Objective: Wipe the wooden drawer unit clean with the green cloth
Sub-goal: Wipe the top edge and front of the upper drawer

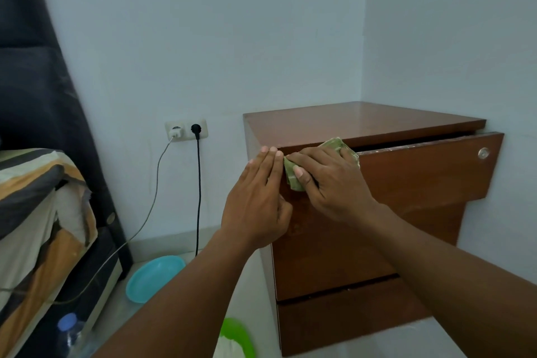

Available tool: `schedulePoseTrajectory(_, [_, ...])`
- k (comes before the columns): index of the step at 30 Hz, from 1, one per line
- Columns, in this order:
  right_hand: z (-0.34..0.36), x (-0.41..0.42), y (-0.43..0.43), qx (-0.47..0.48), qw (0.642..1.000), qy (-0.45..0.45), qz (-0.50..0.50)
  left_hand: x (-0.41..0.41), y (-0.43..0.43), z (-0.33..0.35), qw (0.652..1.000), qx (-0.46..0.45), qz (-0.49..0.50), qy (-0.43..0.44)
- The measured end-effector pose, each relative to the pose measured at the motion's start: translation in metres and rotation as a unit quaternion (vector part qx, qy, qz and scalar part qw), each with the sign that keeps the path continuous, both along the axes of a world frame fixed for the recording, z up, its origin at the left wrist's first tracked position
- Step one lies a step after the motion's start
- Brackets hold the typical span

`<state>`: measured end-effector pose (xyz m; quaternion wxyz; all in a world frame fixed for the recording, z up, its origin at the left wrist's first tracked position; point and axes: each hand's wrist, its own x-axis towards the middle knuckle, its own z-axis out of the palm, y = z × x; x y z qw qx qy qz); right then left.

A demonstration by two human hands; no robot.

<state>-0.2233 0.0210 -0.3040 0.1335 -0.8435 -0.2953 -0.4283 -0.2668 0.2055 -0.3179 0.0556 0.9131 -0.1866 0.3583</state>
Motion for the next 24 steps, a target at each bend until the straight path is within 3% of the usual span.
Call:
schedulePoseTrajectory(8, [-0.007, 0.012, -0.031, 0.056, 0.998, -0.020, -0.037, 0.012, -0.030, 0.013, 0.996, 0.084, -0.005, -0.009])
schedulePoseTrajectory(24, [-0.022, 0.051, -0.154, 0.149, 0.986, -0.019, -0.066, 0.047, -0.153, 0.029, 0.989, 0.121, -0.076, 0.038])
